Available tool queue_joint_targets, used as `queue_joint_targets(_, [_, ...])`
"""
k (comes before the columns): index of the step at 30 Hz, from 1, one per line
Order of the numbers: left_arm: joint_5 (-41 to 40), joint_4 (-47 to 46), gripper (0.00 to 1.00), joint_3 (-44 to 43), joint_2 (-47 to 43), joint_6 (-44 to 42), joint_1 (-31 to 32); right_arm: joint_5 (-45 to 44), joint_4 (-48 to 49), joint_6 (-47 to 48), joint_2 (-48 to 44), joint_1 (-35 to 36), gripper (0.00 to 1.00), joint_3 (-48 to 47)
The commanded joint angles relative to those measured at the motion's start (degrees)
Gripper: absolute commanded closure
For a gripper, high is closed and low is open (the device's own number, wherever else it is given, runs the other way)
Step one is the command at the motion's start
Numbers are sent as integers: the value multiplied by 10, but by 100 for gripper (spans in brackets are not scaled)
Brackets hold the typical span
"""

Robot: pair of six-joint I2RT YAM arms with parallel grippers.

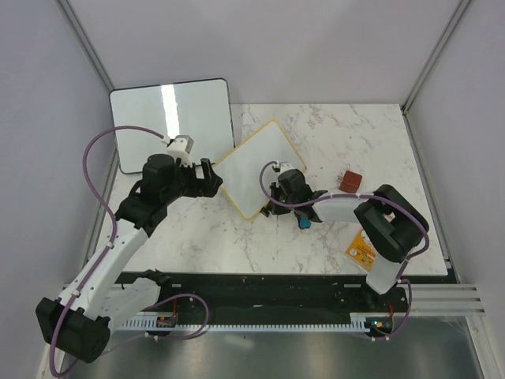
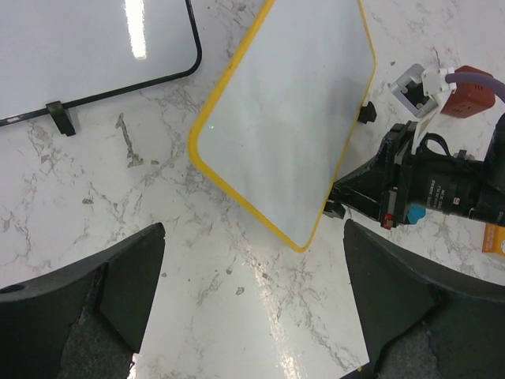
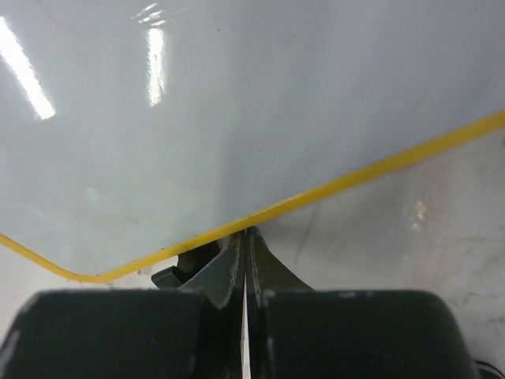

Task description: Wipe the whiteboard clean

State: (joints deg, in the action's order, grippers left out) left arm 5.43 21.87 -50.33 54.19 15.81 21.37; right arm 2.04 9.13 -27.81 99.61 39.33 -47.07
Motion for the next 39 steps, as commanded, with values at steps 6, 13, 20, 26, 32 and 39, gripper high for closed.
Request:
queue_joint_targets(6, [-10,20,1,-27,-13,-16,-2,11,-32,-26,84,32,100,-59])
queue_joint_targets(13, [0,22,1,-28,-10,-15,-2,9,-38,-34,100,51,100,-86])
queue_joint_targets(20, [4,33,1,-32,-14,-17,-2,13,-53,-37,119,73,100,-137])
queue_joint_targets(26, [7,38,1,-36,-15,-16,-2,23,-61,-49,155,99,100,-190])
queue_joint_targets(32, [12,48,0,-43,-15,-16,-2,18,-59,-57,161,120,100,-206])
queue_joint_targets(39, [6,66,0,-53,-15,-16,-2,-43,-77,-51,43,123,100,-140])
